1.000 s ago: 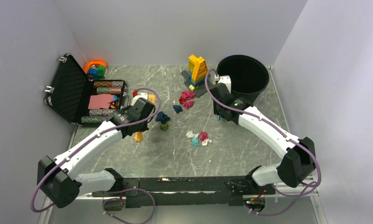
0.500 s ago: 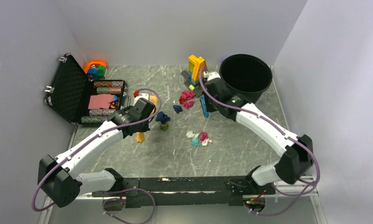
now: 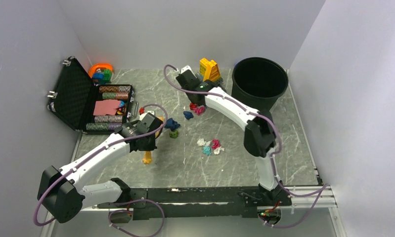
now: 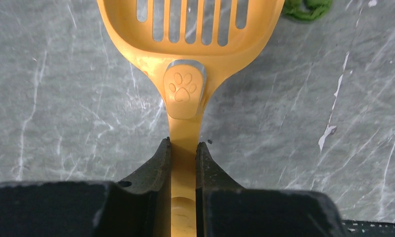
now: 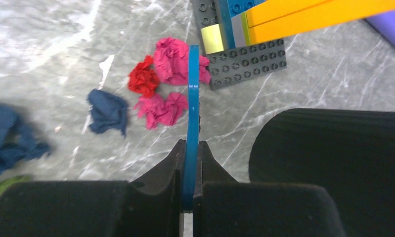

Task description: Sweep away the paper scraps from the table

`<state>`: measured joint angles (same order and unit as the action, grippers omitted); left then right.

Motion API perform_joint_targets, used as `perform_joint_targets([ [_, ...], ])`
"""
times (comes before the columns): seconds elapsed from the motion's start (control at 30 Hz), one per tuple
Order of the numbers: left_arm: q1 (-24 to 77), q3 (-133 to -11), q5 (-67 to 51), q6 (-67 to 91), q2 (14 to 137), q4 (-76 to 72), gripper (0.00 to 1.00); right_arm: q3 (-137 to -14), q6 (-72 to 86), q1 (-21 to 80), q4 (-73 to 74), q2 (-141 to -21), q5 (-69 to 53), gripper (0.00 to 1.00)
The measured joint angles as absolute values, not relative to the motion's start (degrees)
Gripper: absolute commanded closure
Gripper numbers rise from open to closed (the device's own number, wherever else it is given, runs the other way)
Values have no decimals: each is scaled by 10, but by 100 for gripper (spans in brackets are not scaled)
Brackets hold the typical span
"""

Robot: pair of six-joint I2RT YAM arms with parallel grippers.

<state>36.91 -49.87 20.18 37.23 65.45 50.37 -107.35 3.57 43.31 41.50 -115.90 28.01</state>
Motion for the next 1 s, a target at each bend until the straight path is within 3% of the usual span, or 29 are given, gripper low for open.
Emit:
perform_joint_targets([
  [0.27,369,-489,178,392,658,537,100,-1171,-53,432,447,-1290,335,100],
  [0.5,371,-490,197,415,702,580,100,-1194,-97,441,481,-1310,253,100],
  [0.83,384,-495,192,401,717,588,100,-1135,-111,452,519,-1196,83,100],
  [1.0,395,-507,185,394,739,593,100,-1126,-105,450,524,-1147,56,100],
])
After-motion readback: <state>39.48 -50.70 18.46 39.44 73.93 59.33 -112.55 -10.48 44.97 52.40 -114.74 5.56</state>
